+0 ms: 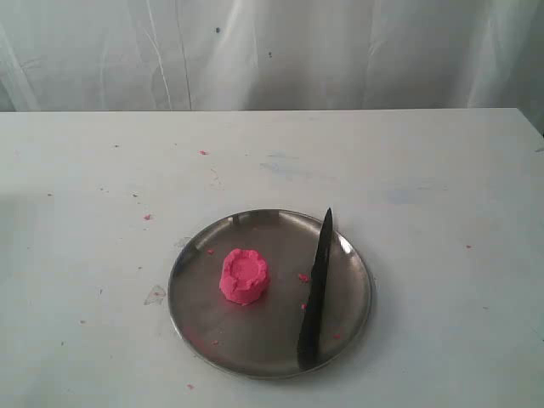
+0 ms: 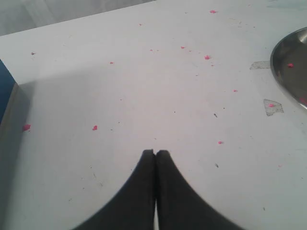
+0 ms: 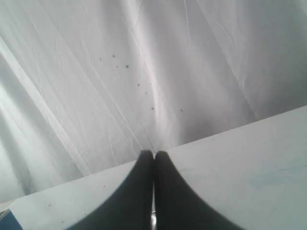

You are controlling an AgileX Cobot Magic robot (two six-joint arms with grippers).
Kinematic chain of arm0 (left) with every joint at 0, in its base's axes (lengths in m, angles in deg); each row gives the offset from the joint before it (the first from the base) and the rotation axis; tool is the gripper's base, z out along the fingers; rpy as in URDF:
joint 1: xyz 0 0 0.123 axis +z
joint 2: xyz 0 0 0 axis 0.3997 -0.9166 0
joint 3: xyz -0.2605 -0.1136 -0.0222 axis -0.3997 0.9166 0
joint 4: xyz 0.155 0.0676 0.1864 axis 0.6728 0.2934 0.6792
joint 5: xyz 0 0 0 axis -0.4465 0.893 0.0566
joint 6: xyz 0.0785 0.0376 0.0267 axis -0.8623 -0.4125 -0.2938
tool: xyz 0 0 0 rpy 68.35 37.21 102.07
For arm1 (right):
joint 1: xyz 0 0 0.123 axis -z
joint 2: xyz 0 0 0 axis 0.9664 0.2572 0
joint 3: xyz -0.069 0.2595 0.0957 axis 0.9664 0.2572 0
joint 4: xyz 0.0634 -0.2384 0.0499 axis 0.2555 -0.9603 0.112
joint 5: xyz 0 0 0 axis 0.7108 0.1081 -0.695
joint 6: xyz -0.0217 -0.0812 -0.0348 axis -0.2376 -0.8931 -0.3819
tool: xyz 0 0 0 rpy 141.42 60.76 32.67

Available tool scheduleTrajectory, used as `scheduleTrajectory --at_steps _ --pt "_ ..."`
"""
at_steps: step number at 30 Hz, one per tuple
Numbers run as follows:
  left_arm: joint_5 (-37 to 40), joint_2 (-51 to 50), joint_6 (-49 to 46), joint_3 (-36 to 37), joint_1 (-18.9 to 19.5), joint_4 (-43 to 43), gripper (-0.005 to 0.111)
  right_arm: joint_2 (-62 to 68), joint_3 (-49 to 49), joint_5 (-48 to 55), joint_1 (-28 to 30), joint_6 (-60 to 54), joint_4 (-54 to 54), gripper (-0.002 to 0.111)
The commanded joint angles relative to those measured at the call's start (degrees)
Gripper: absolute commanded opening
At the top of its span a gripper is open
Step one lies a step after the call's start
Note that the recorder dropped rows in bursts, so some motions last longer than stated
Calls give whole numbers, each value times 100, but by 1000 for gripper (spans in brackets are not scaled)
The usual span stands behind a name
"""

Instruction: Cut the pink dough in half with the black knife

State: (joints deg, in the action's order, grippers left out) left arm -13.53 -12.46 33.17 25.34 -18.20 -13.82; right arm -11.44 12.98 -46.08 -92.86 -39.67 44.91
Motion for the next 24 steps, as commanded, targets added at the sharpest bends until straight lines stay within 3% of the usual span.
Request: scheduleTrajectory --at_steps 1,6,13,18,24 --pt "-16 21 26 20 19 -28 0 -38 28 -135 23 204 -10 0" --pt "-18 21 26 20 19 -28 0 -38 28 20 0 1598 -53 0" --pt "-18 21 26 20 19 -28 0 197 -1177 1142 -587 1551 -234 0" --pt "-18 21 26 20 19 -28 0 1264 -2519 2484 -1132 135 -276 0" --pt "-18 21 26 20 19 -28 0 2559 -3762 4189 -1337 -1119 -266 0"
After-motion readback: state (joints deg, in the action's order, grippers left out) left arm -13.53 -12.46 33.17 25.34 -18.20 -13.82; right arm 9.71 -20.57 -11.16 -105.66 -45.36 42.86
